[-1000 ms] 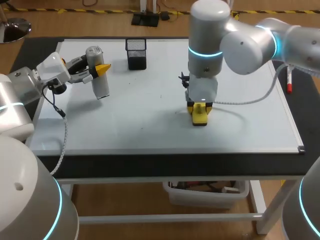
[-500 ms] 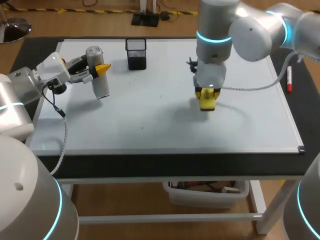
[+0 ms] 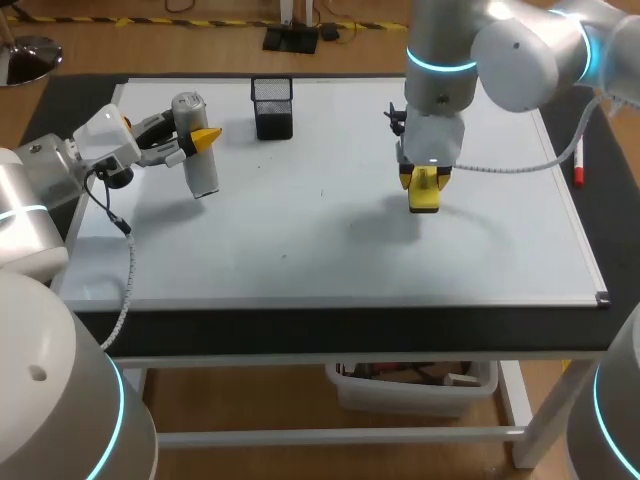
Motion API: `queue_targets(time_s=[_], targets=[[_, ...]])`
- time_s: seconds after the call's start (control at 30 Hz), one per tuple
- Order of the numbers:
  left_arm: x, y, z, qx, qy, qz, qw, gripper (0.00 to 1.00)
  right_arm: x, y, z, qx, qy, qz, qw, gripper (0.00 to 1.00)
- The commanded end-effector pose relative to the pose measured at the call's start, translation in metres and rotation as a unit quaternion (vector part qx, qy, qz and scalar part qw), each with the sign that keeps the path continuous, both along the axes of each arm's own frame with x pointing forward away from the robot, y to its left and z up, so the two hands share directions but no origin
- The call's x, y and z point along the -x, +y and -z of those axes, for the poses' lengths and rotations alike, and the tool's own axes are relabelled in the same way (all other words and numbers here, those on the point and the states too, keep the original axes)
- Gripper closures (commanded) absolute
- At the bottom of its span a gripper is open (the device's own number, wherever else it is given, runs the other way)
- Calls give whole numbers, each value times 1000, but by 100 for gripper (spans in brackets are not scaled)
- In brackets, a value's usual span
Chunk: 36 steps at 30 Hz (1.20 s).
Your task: Pick up the inspection probe, press it on each red-marked spot on the whiteboard one by one, put down the probe, pick up the eraser, and wipe off all the red marks.
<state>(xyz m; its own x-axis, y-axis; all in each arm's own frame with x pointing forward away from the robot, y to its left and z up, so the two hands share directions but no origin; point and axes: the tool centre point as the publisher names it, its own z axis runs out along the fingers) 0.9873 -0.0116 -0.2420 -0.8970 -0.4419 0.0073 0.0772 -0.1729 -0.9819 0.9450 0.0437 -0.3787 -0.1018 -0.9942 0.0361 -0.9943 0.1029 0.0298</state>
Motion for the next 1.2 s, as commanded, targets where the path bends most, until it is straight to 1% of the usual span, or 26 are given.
queue_targets(time_s=[0.03, 0.1, 0.23, 0.27, 0.3, 0.33, 0.4, 0.47, 0.63, 0.77, 0.97, 1.2], targets=[[0, 0, 0, 1, -2, -1, 1000, 100, 0, -1, -1, 1, 0, -1, 1000, 100], [0, 0, 0, 1, -2, -1, 1000, 100, -5, 2, -2, -1, -1, -2, 1000, 100], [0, 0, 0, 1, -2, -1, 1000, 100, -28, 6, -2, -5, -10, -4, 1000, 100], [0, 0, 0, 1, -2, -1, 1000, 100, -34, 6, -2, 1, -15, -10, 1000, 100], [0, 0, 0, 1, -2, -1, 1000, 100, -42, 6, -1, 2, -16, -11, 1000, 100], [0, 0, 0, 1, -2, -1, 1000, 100, -51, 5, 1, -13, -8, -4, 1000, 100], [0, 0, 0, 1, -2, -1, 1000, 100, -65, 5, 3, -5, -9, -8, 1000, 100], [0, 0, 0, 1, -2, -1, 1000, 100, -80, 5, 4, -7, -6, -10, 1000, 100], [0, 0, 0, 1, -2, -1, 1000, 100, -118, 4, 6, 1, -3, -18, 1000, 100], [0, 0, 0, 1, -2, -1, 1000, 100, -143, 5, 7, -10, 6, -23, 1000, 100], [0, 0, 0, 1, -2, -1, 1000, 100, -173, 11, 12, 0, 13, -36, 999, 100], [0, 0, 0, 1, -2, -1, 1000, 100, -198, 16, 18, -4, 26, -39, 999, 100]])
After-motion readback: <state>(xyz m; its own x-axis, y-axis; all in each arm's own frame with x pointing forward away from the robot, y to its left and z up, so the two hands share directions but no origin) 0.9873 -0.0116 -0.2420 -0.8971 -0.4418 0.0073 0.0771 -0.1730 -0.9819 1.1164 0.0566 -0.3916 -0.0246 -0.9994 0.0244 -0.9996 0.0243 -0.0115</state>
